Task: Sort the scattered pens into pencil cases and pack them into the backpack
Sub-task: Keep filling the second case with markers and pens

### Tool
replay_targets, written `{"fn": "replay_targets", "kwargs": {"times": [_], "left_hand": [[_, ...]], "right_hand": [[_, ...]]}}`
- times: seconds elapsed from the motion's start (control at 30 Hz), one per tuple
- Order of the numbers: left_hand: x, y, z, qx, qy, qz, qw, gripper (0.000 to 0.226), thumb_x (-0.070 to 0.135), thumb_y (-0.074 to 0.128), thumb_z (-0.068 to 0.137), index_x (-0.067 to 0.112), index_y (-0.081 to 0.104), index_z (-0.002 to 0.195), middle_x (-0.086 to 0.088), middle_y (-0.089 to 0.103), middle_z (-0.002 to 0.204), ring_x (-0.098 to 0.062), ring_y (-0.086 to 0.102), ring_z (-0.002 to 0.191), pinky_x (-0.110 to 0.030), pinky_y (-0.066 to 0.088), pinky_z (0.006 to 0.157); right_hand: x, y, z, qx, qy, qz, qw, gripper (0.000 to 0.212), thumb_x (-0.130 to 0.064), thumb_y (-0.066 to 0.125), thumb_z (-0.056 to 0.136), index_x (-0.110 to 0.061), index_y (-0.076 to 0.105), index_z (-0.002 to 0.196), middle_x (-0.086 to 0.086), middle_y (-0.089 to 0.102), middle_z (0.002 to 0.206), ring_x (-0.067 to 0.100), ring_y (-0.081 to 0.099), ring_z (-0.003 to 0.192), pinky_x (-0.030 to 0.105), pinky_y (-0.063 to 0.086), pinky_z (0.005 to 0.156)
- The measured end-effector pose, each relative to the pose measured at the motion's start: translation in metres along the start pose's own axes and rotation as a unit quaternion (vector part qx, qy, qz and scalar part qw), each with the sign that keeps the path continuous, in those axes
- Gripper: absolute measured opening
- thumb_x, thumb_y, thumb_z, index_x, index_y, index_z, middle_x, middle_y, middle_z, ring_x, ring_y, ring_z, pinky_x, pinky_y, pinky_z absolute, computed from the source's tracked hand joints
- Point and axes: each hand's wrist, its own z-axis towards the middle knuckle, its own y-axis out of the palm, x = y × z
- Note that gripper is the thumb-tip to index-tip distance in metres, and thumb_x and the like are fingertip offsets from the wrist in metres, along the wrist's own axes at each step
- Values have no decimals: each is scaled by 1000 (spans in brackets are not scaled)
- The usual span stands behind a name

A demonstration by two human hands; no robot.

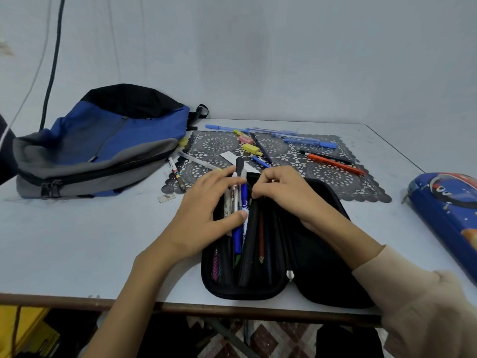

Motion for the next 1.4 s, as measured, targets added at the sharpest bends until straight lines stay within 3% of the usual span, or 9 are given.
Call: {"fn": "replay_targets", "kwargs": {"times": [0.1,0.2,0.33,0.53,0.73,0.9,1.0,1.2,1.4], "left_hand": [[6,-5,17,-22,8,75,997,75,63,41,72,39,38,143,20,35,150,-4,21,141,-45,19,117],[13,-9,28,-43,15,124,991,83,61,36,66,39,33,146,16,45,139,1,24,131,-29,14,109],[11,-8,35,-43,24,143,989,86,63,32,65,39,31,147,15,48,137,0,27,126,-24,13,101],[10,-6,28,-25,18,49,998,80,62,40,67,35,39,142,16,56,122,-4,38,118,-33,24,109],[3,-10,17,-5,14,24,1000,64,63,49,75,39,47,134,22,54,128,-3,42,125,-50,24,113],[11,-8,12,-17,5,98,995,63,67,40,72,43,46,130,31,56,112,5,38,122,-54,2,118],[12,-3,8,-26,11,84,996,62,66,34,77,42,44,134,29,56,122,6,34,129,-54,-3,119],[5,-19,-8,-20,-7,-29,999,50,66,47,79,48,54,125,34,44,132,14,28,130,-57,14,116],[3,-20,-8,-74,-22,49,996,53,78,44,65,56,57,113,28,33,144,3,15,141,-57,5,116]], "right_hand": [[2,1,0,3,12,41,999,19,-7,70,75,-13,63,58,1,61,65,12,57,69,30,45,72],[3,1,0,-3,22,60,998,11,-6,69,74,-7,65,65,7,61,69,13,56,69,30,45,71],[4,1,0,0,15,60,998,9,-6,69,75,-4,66,67,9,62,71,13,56,70,30,45,72],[4,0,2,-5,22,53,998,14,-8,71,75,-11,66,62,2,63,67,11,58,69,29,46,72],[3,0,-1,4,28,65,997,8,-8,71,75,-3,69,69,3,62,68,10,58,69,26,45,71],[2,0,-2,5,33,80,996,9,-6,69,76,-4,68,67,9,62,70,13,57,69,26,44,70],[2,0,-2,11,31,84,996,8,-5,69,76,2,69,73,11,63,72,12,58,69,26,46,71],[3,0,-2,9,30,79,996,8,-6,70,77,0,70,71,17,70,81,6,62,67,22,49,71],[1,0,-3,5,36,88,995,7,-6,69,77,-3,70,70,13,70,79,5,58,64,18,46,64]]}}
